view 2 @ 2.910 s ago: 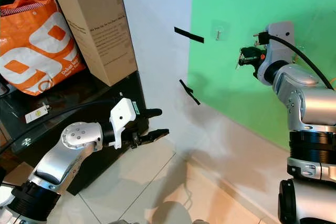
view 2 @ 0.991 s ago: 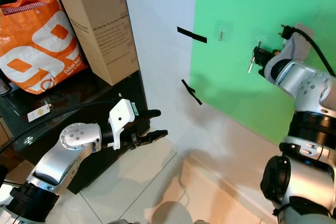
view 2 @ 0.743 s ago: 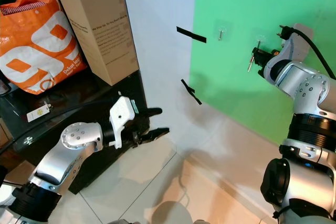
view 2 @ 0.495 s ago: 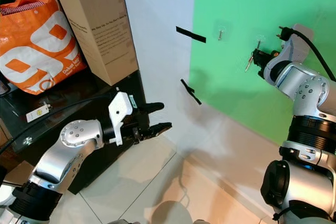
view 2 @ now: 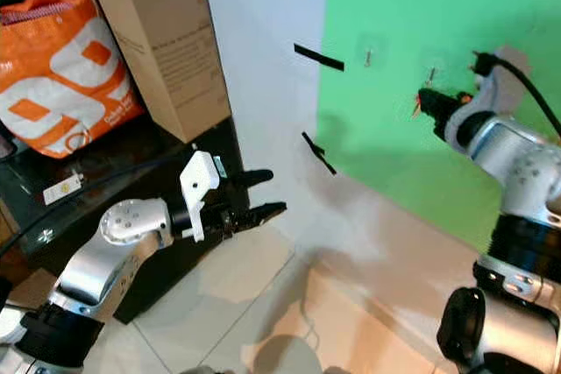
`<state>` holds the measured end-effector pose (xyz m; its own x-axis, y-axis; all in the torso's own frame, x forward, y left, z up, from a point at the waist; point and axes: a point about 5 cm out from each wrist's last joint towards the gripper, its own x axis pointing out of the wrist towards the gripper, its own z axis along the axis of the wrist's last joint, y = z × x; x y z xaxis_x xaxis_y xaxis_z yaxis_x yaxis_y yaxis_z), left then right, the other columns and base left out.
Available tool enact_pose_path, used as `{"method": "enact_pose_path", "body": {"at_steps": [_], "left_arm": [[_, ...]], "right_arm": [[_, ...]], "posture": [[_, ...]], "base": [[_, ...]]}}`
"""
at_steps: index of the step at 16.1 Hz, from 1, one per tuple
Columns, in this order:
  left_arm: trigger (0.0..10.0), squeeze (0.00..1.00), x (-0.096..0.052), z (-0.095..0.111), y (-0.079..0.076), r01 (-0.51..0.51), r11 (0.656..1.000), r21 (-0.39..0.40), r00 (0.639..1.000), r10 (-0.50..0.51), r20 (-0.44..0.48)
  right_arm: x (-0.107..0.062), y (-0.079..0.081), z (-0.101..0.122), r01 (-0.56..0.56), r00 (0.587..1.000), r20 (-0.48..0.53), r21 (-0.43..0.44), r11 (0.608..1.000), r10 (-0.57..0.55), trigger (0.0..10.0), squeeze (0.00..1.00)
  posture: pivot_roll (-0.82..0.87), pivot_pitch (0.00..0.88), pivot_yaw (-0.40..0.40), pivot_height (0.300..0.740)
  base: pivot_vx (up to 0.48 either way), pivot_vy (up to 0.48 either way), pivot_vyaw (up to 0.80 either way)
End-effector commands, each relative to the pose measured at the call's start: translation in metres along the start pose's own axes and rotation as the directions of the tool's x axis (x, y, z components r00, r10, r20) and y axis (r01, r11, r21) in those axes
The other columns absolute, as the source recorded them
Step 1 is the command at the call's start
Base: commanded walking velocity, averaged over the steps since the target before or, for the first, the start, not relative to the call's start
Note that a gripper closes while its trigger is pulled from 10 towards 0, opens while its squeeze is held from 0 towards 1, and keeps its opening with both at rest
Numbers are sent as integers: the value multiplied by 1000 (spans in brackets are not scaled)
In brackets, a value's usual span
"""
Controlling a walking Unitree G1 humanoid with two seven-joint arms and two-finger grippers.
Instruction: Hang keys on a hook
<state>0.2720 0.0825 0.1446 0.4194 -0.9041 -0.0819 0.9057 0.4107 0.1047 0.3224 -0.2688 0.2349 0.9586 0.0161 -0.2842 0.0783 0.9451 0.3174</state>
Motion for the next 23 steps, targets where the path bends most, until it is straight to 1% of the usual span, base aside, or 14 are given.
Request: {"method": "enact_pose_path", "body": {"at_steps": [1, 2, 4, 5, 6, 8, 9, 10, 12, 16, 18, 20, 22, 23], "left_arm": [[10000, 0, -1, 6, 3, -10, 1000, 10, 1000, 9, 13], [10000, 0, -1, 6, 3, -9, 1000, 10, 1000, 9, 12], [10000, 0, -3, 5, 4, -27, 1000, 7, 1000, 27, 9], [10000, 0, -5, 3, 4, -48, 999, 3, 999, 48, 4], [10000, 0, -9, 1, 6, -92, 996, -6, 996, 92, 3], [10000, 0, -20, -2, 10, -235, 972, -27, 972, 235, 14], [10000, 0, -28, -4, 14, -318, 947, -34, 948, 319, 14], [10000, 0, -35, -6, 16, -389, 921, -37, 921, 389, 11], [10000, 0, -44, -11, 14, -482, 875, -54, 876, 483, 6], [10000, 0, -56, -16, 18, -619, 782, -81, 785, 619, -16], [10000, 0, -56, -19, 18, -642, 764, -60, 767, 641, -38], [10000, 0, -57, -21, 20, -678, 733, -47, 735, 676, -55], [10000, 0, -56, -21, 21, -684, 729, -16, 729, 683, -50], [10000, 0, -56, -22, 20, -685, 729, -4, 728, 684, -51]], "right_arm": [[-6, 4, -2, -26, 1000, -5, -7, 1000, 26, 10000, 1000], [-7, 5, -3, -31, 999, -9, -12, 999, 31, 10000, 1000], [-23, 21, -11, -152, 988, 17, -66, 986, 153, 10000, 1000], [-28, 27, -21, -157, 987, 21, -90, 984, 159, 10000, 1000], [-34, 35, -27, -160, 975, 129, -157, 975, 180, 10000, 1000], [-41, 35, -65, -33, 991, 115, -290, 957, 69, 10000, 1000], [-45, 38, -83, -22, 991, 119, -336, 942, 65, 10000, 1000], [-48, 39, -105, -11, 994, 101, -295, 955, 43, 10000, 1000], [-51, 42, -134, -9, 997, 65, -298, 954, 30, 10000, 1000], [-50, 44, -162, -72, 997, 22, -176, 982, 77, 10000, 1000], [-50, 42, -165, -60, 994, 65, -311, 949, 84, 10000, 1000], [-49, 38, -168, -42, 995, 64, -367, 929, 71, 10000, 1000], [-49, 36, -172, -47, 995, 62, -340, 939, 72, 10000, 1000], [-49, 32, -175, -27, 996, 70, -371, 928, 57, 10000, 1000]], "posture": [[-178, 0, 84, 740], [-178, 0, 84, 740], [-179, 0, 84, 740], [-179, 0, 82, 740], [-180, 0, 80, 740], [-177, 0, 74, 740], [-166, 0, 65, 740], [-163, 0, 65, 740], [-156, 0, 61, 740], [-142, 0, 47, 740], [-134, 0, 42, 740], [-128, 0, 41, 740], [-125, 0, 34, 740], [-122, 0, 30, 740]], "base": [[0, 0, 0], [0, 0, 0], [0, 0, 0], [0, 0, 0], [0, 0, 0], [0, 0, 0], [0, 0, 0], [0, 0, 0], [0, 0, 0], [0, 0, 0], [0, 0, 0], [0, 0, 241], [0, 0, 800], [0, 0, 413]]}}
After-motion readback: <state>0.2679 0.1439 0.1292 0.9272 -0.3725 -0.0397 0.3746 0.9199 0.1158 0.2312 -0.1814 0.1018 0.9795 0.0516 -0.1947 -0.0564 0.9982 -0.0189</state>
